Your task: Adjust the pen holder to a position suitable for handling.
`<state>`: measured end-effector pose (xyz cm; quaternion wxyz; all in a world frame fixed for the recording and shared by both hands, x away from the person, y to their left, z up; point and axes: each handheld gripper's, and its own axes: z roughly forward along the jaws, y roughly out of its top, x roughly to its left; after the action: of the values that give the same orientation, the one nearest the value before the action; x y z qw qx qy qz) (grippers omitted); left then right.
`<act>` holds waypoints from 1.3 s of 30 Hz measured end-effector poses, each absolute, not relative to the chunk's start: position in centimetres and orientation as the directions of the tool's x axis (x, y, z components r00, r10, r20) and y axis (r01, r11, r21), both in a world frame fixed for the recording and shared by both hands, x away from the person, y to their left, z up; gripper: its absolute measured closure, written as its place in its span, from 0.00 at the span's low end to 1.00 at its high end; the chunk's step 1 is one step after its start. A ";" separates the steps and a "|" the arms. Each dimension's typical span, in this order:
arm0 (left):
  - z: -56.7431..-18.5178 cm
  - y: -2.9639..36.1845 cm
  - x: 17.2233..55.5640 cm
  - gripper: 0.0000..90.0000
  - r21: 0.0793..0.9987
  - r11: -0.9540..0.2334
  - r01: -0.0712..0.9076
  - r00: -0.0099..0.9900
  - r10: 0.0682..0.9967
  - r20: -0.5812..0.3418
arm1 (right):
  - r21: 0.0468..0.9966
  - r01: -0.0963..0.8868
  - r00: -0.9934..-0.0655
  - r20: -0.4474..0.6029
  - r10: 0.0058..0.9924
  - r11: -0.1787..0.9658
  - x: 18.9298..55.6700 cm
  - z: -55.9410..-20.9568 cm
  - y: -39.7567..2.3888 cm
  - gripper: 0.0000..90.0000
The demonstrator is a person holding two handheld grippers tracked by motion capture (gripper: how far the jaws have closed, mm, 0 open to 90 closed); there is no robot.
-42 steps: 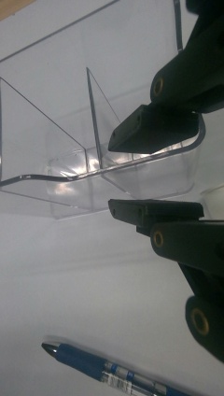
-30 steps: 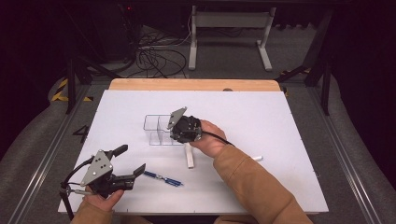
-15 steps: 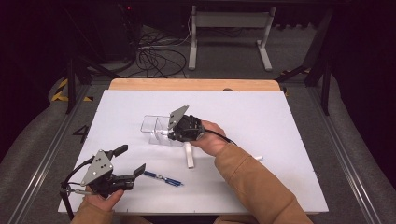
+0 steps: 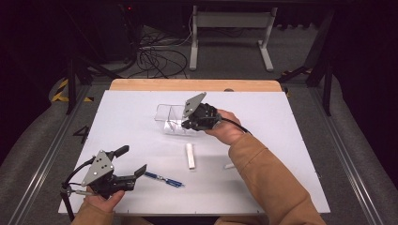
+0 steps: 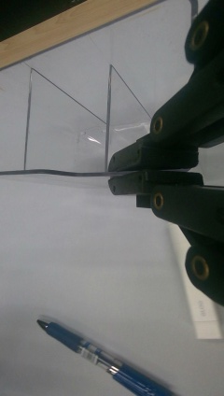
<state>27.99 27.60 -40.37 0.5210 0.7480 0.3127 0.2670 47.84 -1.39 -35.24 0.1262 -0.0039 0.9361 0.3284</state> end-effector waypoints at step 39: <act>-40.4 27.4 28.0 0.17 0.944 -0.269 0.189 0.660 0.747 0.080 | 0.530 -0.065 -0.966 -0.246 0.080 0.845 50.5 -36.8 -6.9 0.93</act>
<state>28.03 27.41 -40.44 0.5179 0.7497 0.3120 0.2691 50.50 -6.90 -36.82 0.1304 0.0041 0.9517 0.2781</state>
